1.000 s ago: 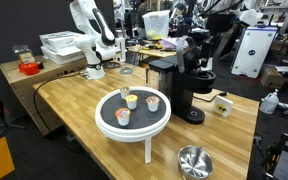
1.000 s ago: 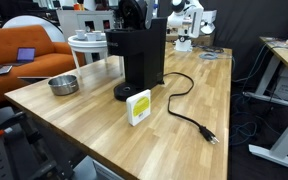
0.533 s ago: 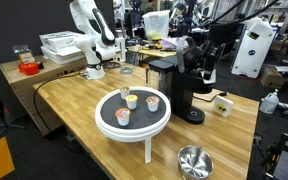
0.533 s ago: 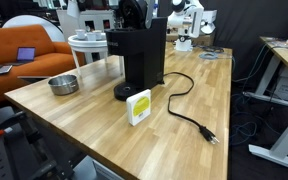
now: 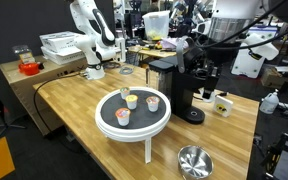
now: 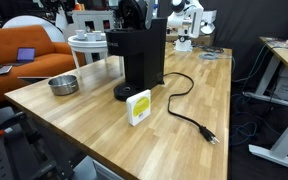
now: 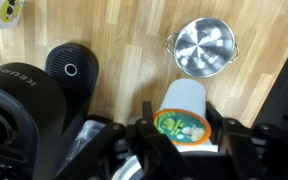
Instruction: Open the coffee maker, take out the cup and put it in the pot
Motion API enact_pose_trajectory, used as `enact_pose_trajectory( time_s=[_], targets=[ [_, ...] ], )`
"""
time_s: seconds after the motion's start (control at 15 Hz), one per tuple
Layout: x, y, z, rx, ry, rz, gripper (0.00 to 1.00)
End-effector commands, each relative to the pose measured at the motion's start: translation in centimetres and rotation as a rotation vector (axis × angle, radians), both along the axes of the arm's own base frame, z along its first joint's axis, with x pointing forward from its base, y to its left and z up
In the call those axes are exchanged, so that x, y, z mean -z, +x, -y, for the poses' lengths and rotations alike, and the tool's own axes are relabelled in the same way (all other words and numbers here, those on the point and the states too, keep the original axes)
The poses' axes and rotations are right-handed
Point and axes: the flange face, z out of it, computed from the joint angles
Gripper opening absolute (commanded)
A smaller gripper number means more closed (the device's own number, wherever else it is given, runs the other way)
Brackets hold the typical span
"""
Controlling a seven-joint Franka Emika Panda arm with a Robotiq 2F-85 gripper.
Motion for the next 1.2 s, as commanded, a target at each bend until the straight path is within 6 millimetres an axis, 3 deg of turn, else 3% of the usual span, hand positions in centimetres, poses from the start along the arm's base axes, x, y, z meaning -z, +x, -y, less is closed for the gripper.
enact_pose_trajectory(
  time_s=[0.0, 0.53, 0.93, 1.13],
  targets=[
    [1.3, 0.2, 0.2, 0.006, 0.017, 0.002, 0.26],
    [3.8, -0.7, -1.4, -0.001, 0.085, -0.046, 0.26],
    [5.6, -1.3, 0.0, 0.019, 0.069, -0.089, 0.26],
    [6.7, -1.7, -0.2, 0.003, 0.052, -0.110, 0.26]
  ],
)
